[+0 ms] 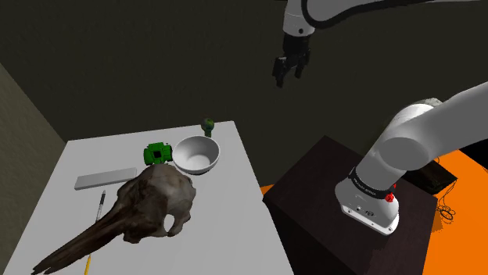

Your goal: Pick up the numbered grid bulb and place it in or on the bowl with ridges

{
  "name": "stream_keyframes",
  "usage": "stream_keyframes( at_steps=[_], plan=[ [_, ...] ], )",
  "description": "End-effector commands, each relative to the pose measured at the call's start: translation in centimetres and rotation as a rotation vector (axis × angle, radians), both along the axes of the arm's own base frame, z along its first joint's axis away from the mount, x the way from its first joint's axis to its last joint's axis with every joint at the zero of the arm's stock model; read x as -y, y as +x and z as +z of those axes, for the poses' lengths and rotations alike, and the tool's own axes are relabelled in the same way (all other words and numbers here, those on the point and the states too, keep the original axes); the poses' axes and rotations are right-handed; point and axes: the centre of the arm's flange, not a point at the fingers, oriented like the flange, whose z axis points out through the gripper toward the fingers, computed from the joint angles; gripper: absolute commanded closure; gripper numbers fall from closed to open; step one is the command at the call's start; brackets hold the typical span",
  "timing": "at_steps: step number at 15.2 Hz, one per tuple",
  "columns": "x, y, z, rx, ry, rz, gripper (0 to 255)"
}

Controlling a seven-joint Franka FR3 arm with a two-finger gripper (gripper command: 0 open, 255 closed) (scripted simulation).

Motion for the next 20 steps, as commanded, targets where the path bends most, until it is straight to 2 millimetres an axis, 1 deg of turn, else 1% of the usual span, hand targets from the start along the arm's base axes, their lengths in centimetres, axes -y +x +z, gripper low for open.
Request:
stream_keyframes(
  at_steps=[1, 20],
  plan=[
    [-1.1, 1.9, -1.6, 0.002, -0.004, 0.003, 0],
    [-10.9, 19.4, -17.0, 0.008, -0.047, 0.03, 0]
  ],
)
